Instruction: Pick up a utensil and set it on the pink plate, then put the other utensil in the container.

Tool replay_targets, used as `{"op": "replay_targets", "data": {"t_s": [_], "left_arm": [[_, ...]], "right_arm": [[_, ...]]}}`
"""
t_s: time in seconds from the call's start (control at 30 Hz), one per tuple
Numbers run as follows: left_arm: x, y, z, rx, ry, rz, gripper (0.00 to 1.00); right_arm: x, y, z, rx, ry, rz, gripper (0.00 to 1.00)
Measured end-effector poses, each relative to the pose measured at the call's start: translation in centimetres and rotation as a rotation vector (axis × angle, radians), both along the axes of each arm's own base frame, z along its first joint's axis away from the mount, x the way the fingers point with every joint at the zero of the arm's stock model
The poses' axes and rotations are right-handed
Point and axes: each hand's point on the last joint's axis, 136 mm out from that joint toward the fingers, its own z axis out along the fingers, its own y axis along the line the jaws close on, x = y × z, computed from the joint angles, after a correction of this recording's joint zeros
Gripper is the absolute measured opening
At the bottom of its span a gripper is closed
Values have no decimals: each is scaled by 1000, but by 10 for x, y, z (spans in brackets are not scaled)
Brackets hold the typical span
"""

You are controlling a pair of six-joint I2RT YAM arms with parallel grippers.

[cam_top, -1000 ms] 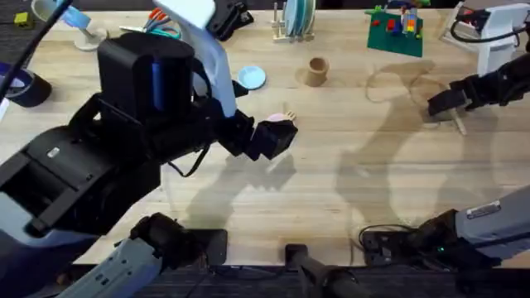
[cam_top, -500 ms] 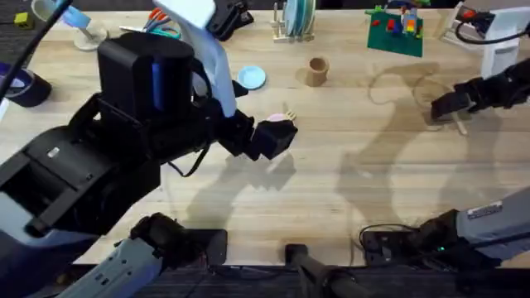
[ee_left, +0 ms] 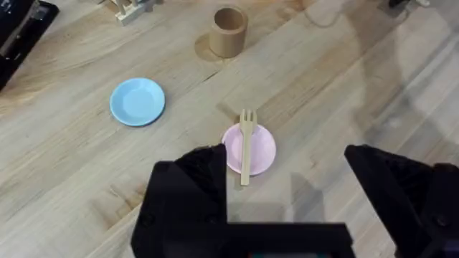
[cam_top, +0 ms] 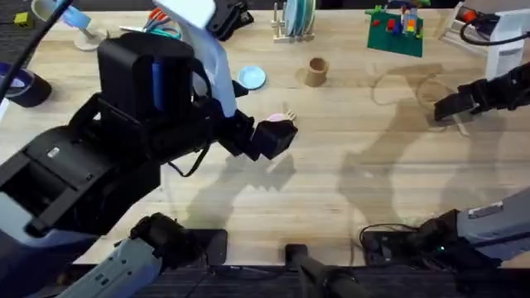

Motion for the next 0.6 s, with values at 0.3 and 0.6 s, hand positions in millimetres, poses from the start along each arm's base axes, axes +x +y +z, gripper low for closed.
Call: {"op": "replay_targets", "data": {"t_s": [0.3, 0.6], "left_arm": [[0, 0, 0, 0, 0, 0, 995], [0, 0, 0, 0, 0, 0, 995]], "right_arm": [[3, 0, -1, 8, 0, 0, 985], [4, -4, 0, 3, -9, -5, 576]]}}
